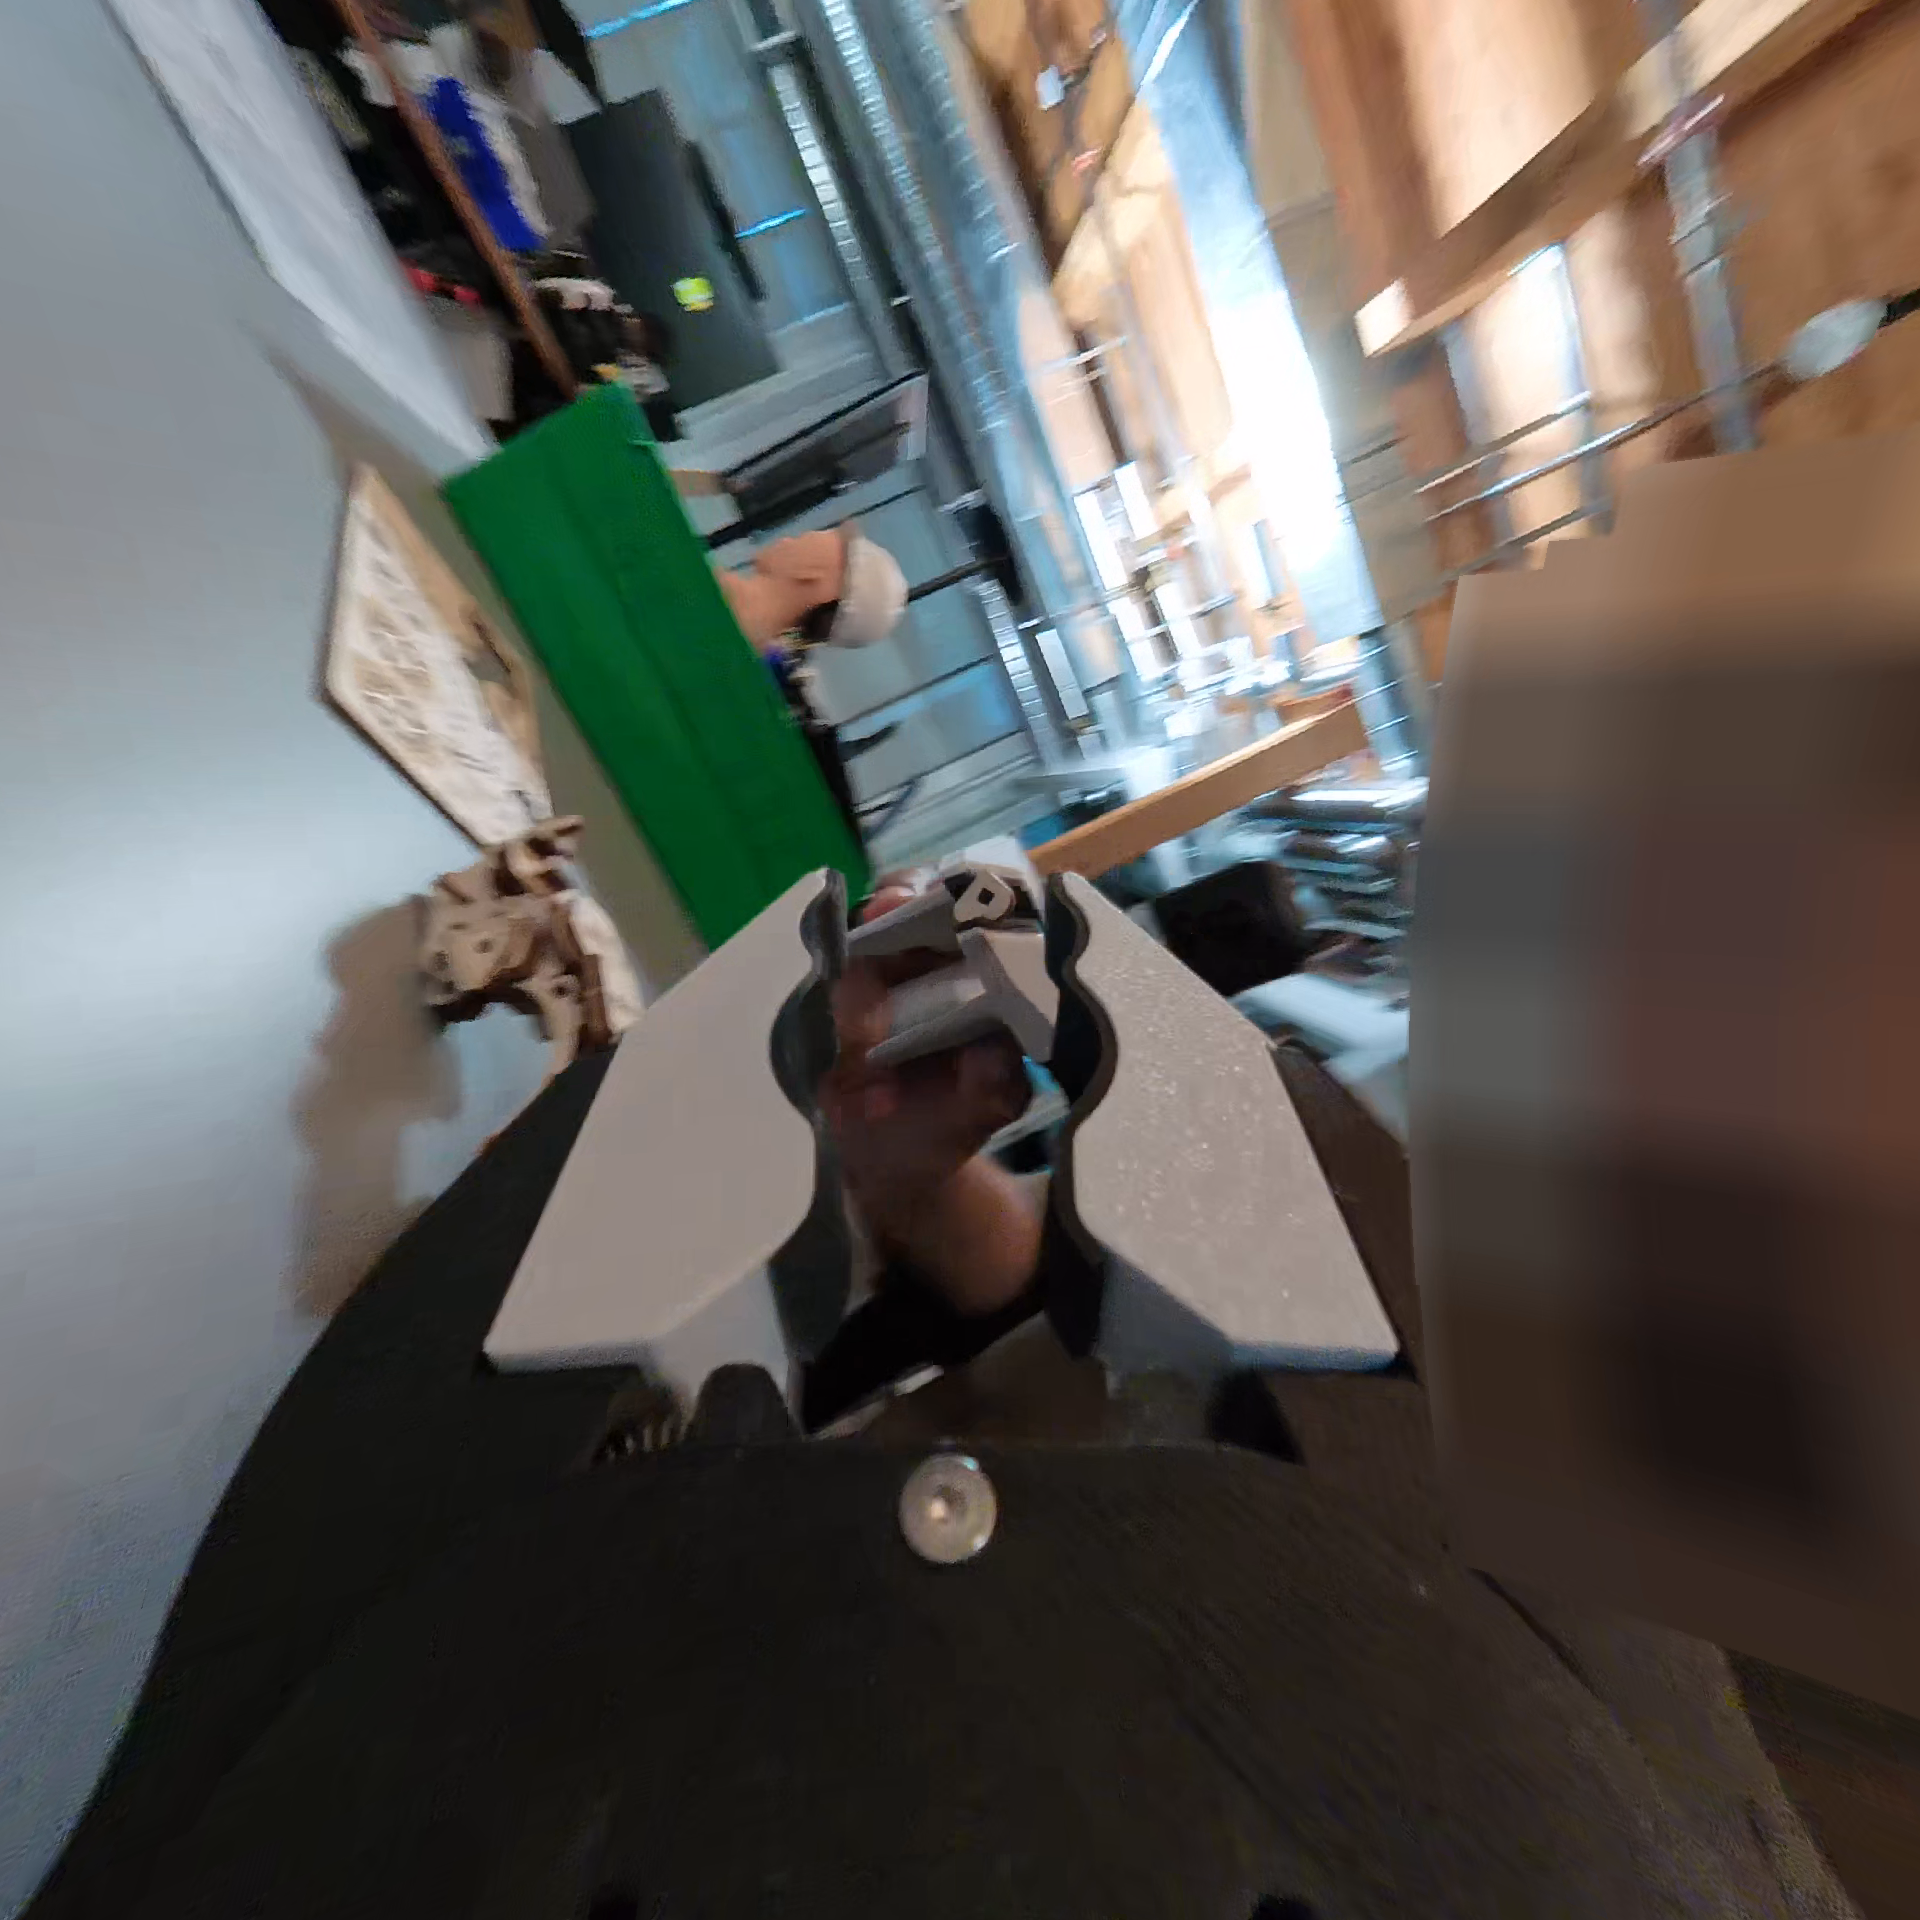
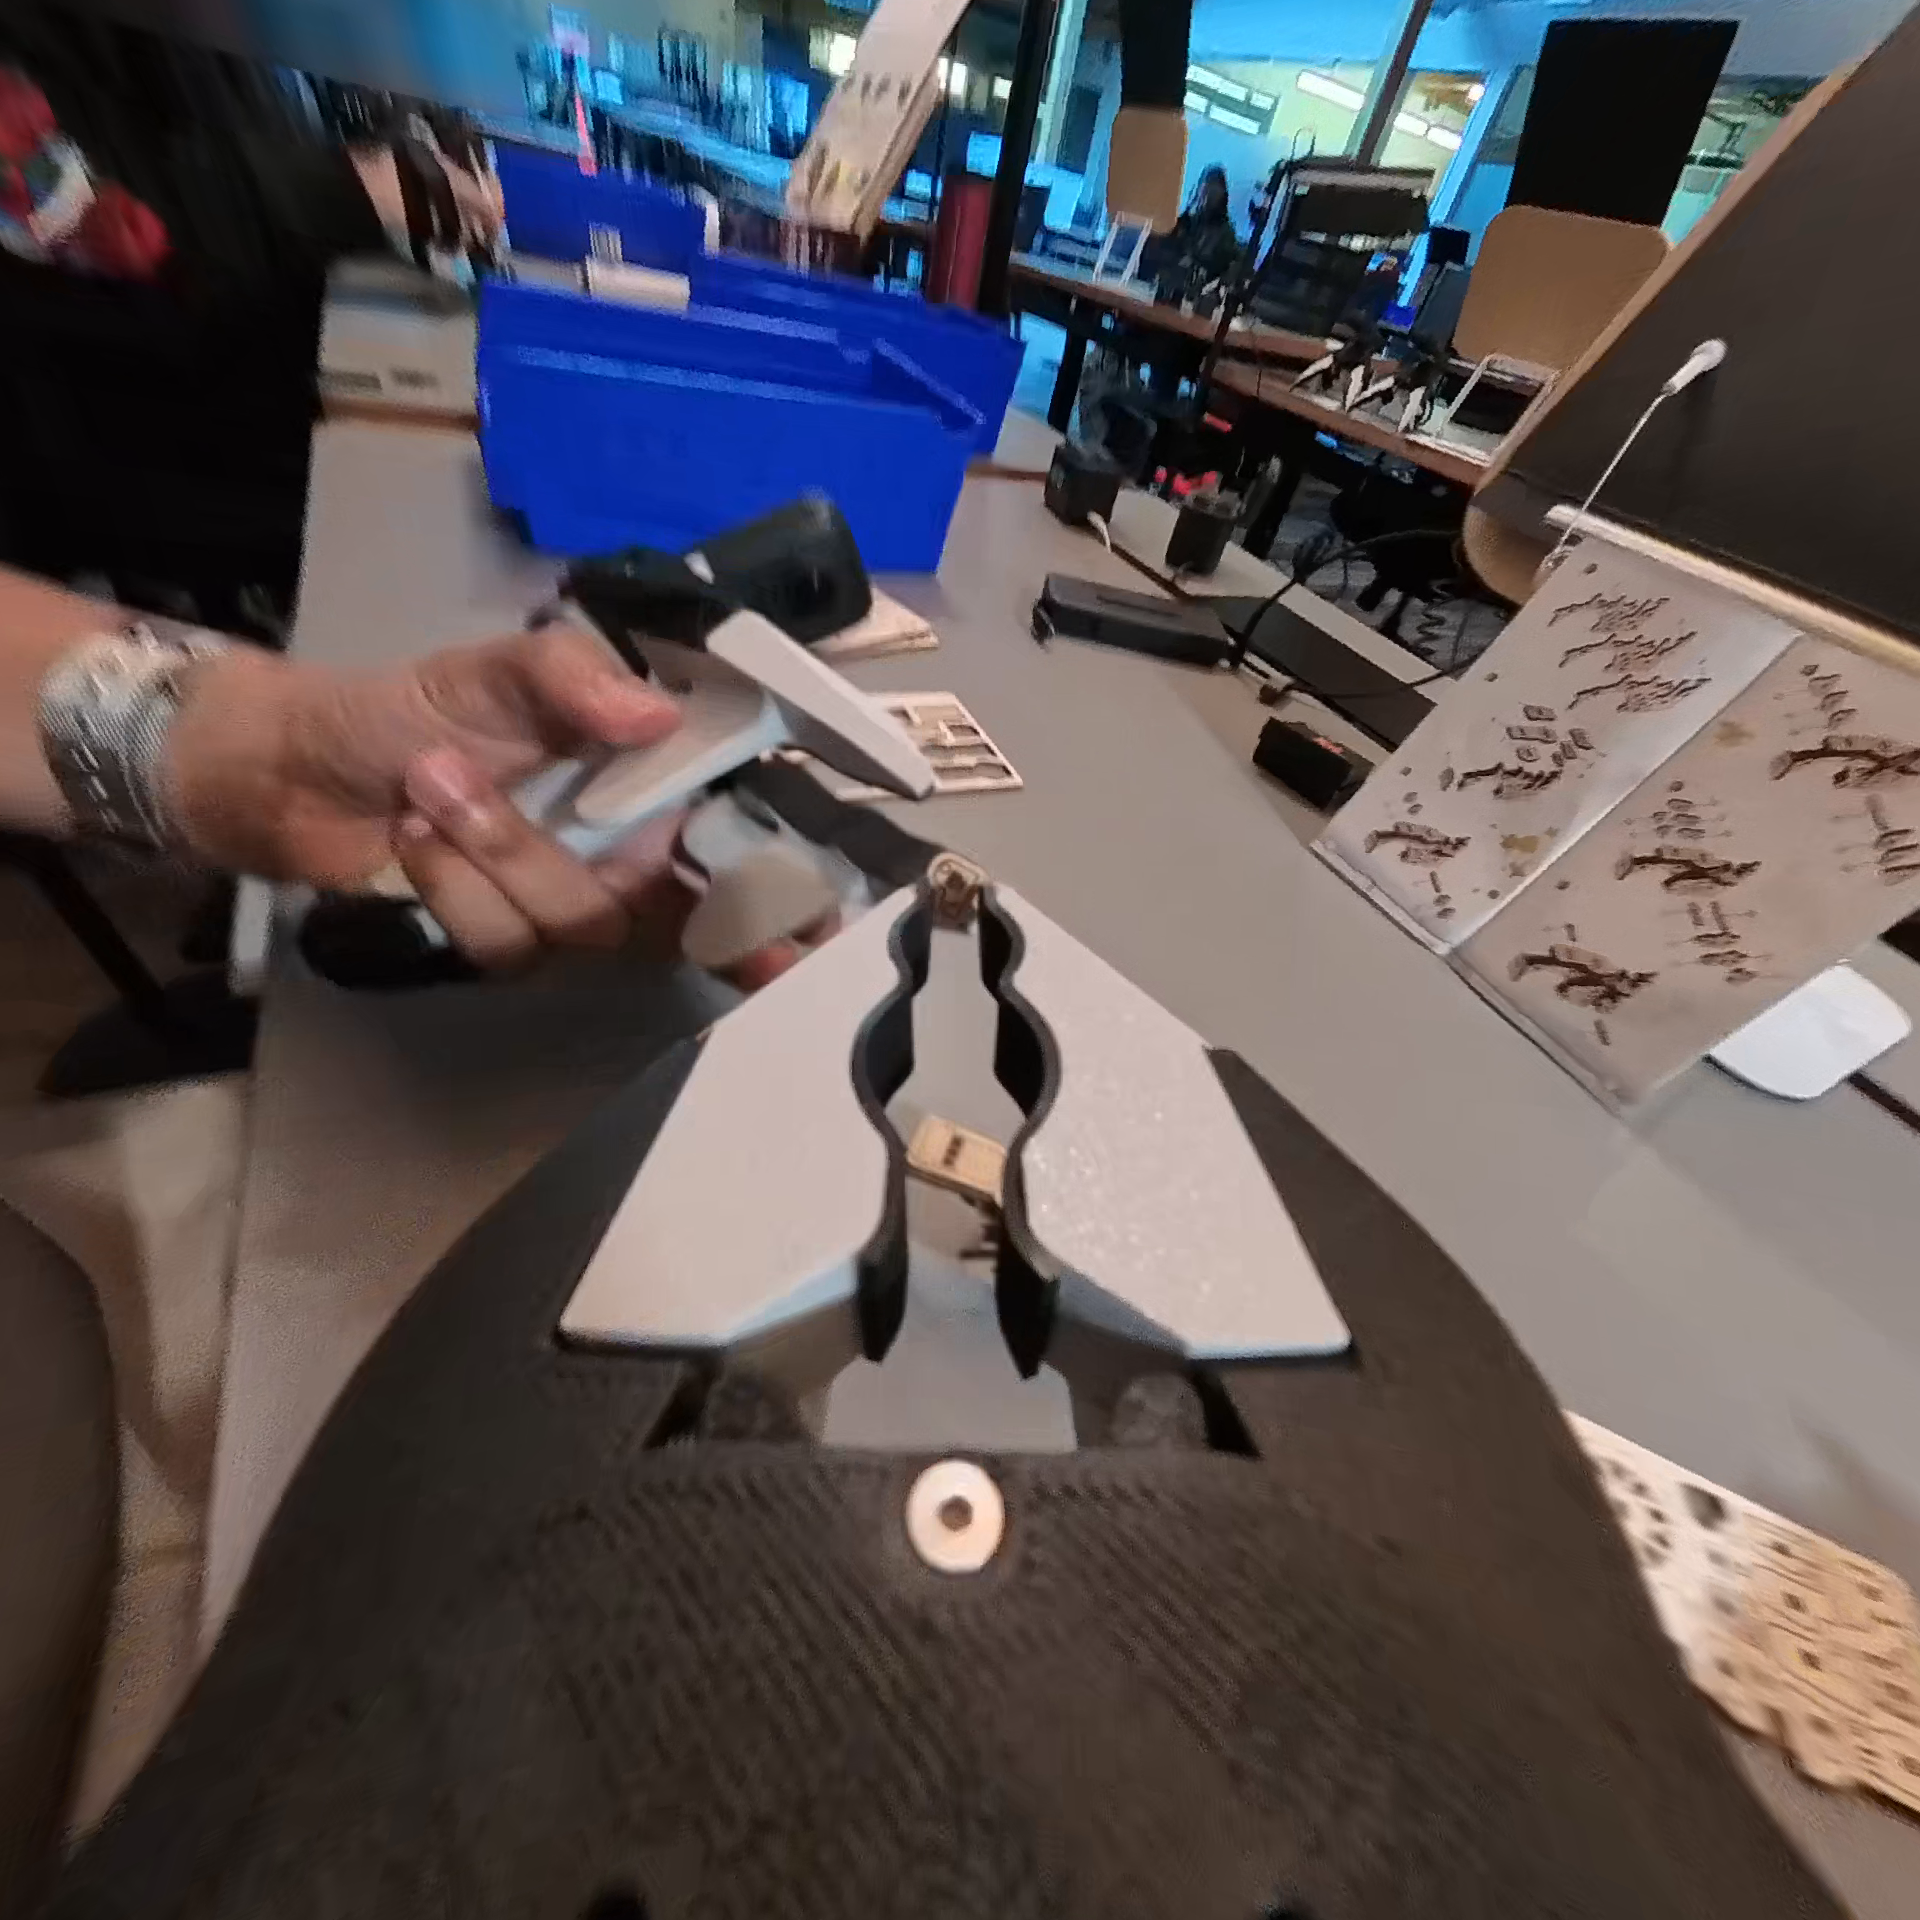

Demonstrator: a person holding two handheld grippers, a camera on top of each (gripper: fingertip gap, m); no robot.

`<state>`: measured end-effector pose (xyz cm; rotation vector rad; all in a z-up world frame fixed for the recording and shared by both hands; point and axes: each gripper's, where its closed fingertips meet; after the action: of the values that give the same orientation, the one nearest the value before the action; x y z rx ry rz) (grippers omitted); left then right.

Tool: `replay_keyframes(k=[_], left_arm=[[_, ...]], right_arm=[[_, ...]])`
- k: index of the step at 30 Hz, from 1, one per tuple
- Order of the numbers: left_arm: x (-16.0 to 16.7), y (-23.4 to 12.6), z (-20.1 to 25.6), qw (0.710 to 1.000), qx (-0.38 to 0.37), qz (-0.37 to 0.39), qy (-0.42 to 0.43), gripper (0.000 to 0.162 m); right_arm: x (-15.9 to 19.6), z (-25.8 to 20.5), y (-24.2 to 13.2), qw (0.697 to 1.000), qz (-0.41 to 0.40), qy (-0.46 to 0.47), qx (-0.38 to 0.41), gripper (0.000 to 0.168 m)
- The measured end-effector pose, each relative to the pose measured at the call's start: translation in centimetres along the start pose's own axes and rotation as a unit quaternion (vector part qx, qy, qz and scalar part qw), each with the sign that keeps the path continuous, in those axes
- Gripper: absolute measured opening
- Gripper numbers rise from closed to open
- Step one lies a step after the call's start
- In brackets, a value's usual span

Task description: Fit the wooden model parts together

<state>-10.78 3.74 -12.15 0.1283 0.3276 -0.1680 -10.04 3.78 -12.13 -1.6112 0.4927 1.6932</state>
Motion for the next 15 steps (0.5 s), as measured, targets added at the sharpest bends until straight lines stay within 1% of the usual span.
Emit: replay_keyframes(k=[1, 2, 3, 4, 7, 10, 12, 15], left_arm=[[0.2, -0.1, -0.6, 0.999, -0.033, -0.008, 0.028, 0.029], [0.4, -0.1, -1.2, 0.996, -0.061, -0.018, 0.055, 0.016], [0.6, -0.2, -1.6, 0.994, -0.083, -0.025, 0.073, 0.009], [0.7, -0.2, -2.0, 0.991, -0.102, -0.03, 0.085, 0.006], [1.6, 0.1, -2.4, 0.986, -0.117, -0.053, 0.104, 0.004], [2.8, 0.5, -2.9, 0.98, -0.131, -0.082, 0.122, 0.009], [3.2, 0.7, -3.1, 0.977, -0.141, -0.089, 0.134, 0.011], [3.1, 0.6, -3.1, 0.977, -0.144, -0.088, 0.134, 0.008]], right_arm=[[0.6, 0.0, 0.0, 1.0, -0.022, -0.019, 0.001, 0.007], [1.3, 0.0, 0.1, 0.998, -0.046, -0.038, 0.0, 0.007], [2.0, -0.1, 0.2, 0.996, -0.07, -0.056, -0.003, 0.007], [2.5, -0.2, 0.2, 0.993, -0.09, -0.072, -0.005, 0.007], [3.6, -0.4, 0.4, 0.986, -0.127, -0.104, -0.006, 0.007], [4.0, -0.5, 0.5, 0.982, -0.145, -0.122, -0.005, 0.007], [4.2, -0.6, 0.5, 0.979, -0.153, -0.132, -0.004, 0.007], [4.2, -0.7, 0.5, 0.978, -0.154, -0.14, -0.003, 0.007]])
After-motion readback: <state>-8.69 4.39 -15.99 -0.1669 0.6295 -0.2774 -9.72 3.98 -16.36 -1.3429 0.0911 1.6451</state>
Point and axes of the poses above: each gripper's, where its closed fingertips meet, y out along the fingers, x out of its underside, z = x × y across the jaws, and after that the axes turned 12 degrees about -x, right-handed
